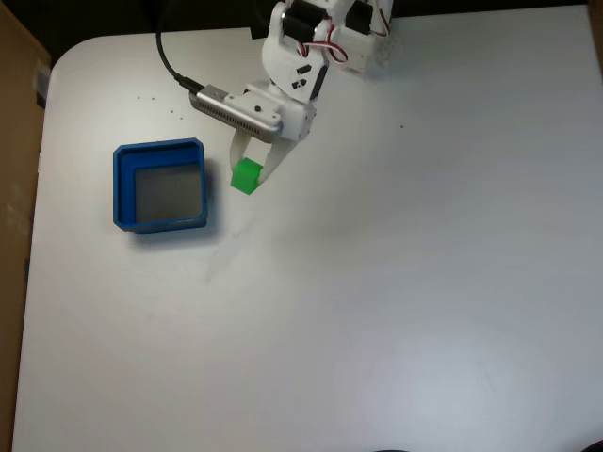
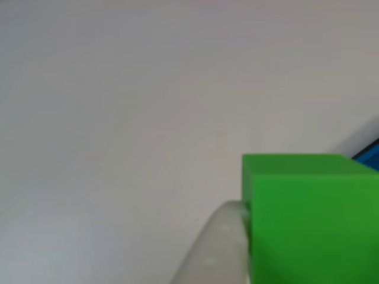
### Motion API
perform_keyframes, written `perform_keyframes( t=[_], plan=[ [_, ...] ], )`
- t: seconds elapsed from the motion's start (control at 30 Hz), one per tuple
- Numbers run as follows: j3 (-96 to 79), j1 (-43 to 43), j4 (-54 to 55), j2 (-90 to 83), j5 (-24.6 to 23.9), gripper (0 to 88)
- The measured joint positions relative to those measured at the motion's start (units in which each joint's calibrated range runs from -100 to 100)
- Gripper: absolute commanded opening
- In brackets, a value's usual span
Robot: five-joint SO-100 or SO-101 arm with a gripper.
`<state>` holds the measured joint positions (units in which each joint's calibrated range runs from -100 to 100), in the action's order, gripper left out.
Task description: Pick up green cube and drop it in the blue box
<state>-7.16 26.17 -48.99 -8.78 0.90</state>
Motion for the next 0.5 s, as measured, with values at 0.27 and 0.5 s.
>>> perform_keyframes(
  t=[0.27, 0.5],
  plan=[
    [0.0, 10.5, 0.0, 3.4, 1.5, 2.9],
    [0.3, 13.2, 0.4, 12.2, 1.5, 2.9]
  ],
)
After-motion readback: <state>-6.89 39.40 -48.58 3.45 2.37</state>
